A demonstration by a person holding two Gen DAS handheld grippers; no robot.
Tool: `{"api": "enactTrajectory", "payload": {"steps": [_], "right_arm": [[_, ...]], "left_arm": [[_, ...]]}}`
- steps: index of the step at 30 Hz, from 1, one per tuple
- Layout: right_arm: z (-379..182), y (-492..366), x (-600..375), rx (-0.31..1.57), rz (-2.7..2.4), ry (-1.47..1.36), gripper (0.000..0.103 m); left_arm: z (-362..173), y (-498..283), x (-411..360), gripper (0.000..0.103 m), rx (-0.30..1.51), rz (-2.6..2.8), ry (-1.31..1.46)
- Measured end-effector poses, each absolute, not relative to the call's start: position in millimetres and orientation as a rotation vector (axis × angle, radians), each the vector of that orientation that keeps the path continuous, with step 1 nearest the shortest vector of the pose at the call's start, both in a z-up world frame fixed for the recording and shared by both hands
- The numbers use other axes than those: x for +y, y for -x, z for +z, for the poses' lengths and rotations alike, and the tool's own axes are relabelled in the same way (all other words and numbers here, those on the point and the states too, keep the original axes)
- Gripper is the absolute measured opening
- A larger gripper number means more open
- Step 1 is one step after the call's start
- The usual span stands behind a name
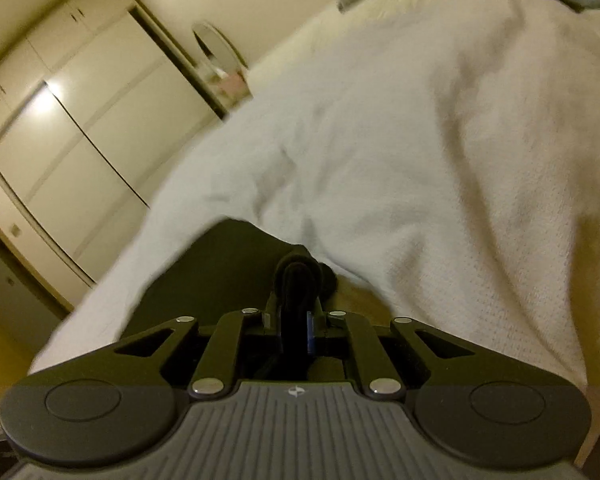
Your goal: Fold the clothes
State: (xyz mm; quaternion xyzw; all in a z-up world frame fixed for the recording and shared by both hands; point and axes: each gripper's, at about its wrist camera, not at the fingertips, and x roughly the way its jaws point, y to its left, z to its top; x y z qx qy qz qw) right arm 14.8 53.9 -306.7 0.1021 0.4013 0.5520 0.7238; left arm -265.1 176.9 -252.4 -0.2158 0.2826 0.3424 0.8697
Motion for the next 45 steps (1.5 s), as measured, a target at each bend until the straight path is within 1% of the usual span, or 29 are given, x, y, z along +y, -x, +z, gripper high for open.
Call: {"api": "enactTrajectory", "payload": {"steps": [2, 3, 5, 7, 10, 12, 13, 14, 18, 19, 21, 22, 23, 24, 25, 26, 28, 29, 31, 33, 35, 37, 39, 41, 45], "right_arm": [[-311.6, -18.9, 66.4, 0.931, 1.202, -0.189, 0.014], [-314.1, -21.0, 72.6, 0.953, 1.194, -0.171, 0.016], [-304.1, -22.7, 68.4, 0.948, 1.164, -0.163, 0.045], [-289.5, -19.6, 55.1, 0.904, 1.129, -0.133, 0.051], [-264.9, -6.1, 35.3, 0.783, 1.131, -0.098, 0.052], [-253.4, 8.3, 30.1, 0.715, 1.195, -0.056, 0.049], [-251.0, 17.3, 33.2, 0.680, 1.234, -0.008, 0.041], [-252.9, 22.8, 36.9, 0.665, 1.258, 0.034, 0.036], [-287.8, 20.3, 61.4, 0.740, 1.224, 0.179, 0.029], [-295.9, 15.7, 63.9, 0.757, 1.218, 0.174, 0.025], [-295.5, 12.2, 61.5, 0.780, 1.220, 0.162, 0.025], [-291.0, 12.3, 60.0, 0.789, 1.212, 0.170, 0.028], [-284.5, 13.5, 55.0, 0.796, 1.192, 0.173, 0.034], [-278.1, 15.3, 49.8, 0.798, 1.181, 0.175, 0.036], [-269.9, 19.5, 37.7, 0.795, 1.175, 0.167, 0.041], [-265.0, 22.8, 29.0, 0.797, 1.177, 0.150, 0.049], [-259.6, 32.5, 11.4, 0.827, 1.202, 0.131, 0.057], [-259.9, 39.9, 4.2, 0.845, 1.203, 0.148, 0.063], [-260.5, 54.7, -10.2, 0.879, 1.203, 0.182, 0.073], [-258.9, 65.4, -23.1, 0.907, 1.204, 0.186, 0.077], [-249.7, 76.1, -32.9, 0.914, 1.211, 0.193, 0.087], [-235.0, 84.5, -37.2, 0.875, 1.226, 0.200, 0.089], [-220.8, 91.8, -41.1, 0.842, 1.240, 0.197, 0.089], [-207.0, 97.9, -49.1, 0.821, 1.245, 0.191, 0.089], [-191.6, 110.7, -63.4, 0.794, 1.240, 0.215, 0.089]], "left_arm": [[-250.1, 267.0, 172.8, 0.063, 0.591, 0.720, 0.445], [-248.9, 267.9, 170.8, 0.062, 0.590, 0.722, 0.442], [-246.6, 269.8, 166.7, 0.058, 0.590, 0.725, 0.435], [-244.2, 271.6, 162.7, 0.054, 0.590, 0.729, 0.429], [-242.3, 273.6, 154.5, 0.045, 0.591, 0.723, 0.418], [-244.6, 273.0, 144.0, 0.037, 0.597, 0.691, 0.408], [-247.6, 270.9, 139.8, 0.036, 0.606, 0.684, 0.403], [-251.6, 267.9, 136.3, 0.035, 0.617, 0.682, 0.397], [-264.1, 256.0, 128.2, 0.037, 0.657, 0.709, 0.337], [-266.0, 253.5, 127.5, 0.037, 0.669, 0.718, 0.330], [-264.7, 254.3, 126.2, 0.038, 0.685, 0.740, 0.348], [-261.9, 256.2, 125.6, 0.038, 0.690, 0.754, 0.369], [-258.3, 258.7, 125.1, 0.038, 0.694, 0.768, 0.395], [-254.1, 261.4, 123.0, 0.038, 0.699, 0.789, 0.407], [-250.9, 263.8, 120.2, 0.038, 0.712, 0.816, 0.410], [-248.2, 266.0, 117.5, 0.038, 0.728, 0.844, 0.413], [-243.7, 270.9, 112.7, 0.041, 0.757, 0.896, 0.426], [-242.4, 273.8, 111.0, 0.045, 0.770, 0.918, 0.440], [-239.5, 279.7, 107.0, 0.046, 0.794, 0.964, 0.458], [-232.9, 286.3, 100.1, 0.053, 0.809, 1.014, 0.462], [-221.8, 293.2, 90.9, 0.057, 0.794, 1.040, 0.457], [-209.8, 300.2, 81.2, 0.062, 0.773, 1.061, 0.449], [-197.8, 307.2, 71.6, 0.072, 0.752, 1.081, 0.442], [-185.9, 314.1, 61.9, 0.076, 0.730, 1.102, 0.434], [-168.3, 326.4, 40.1, 0.079, 0.693, 1.109, 0.421]]}}
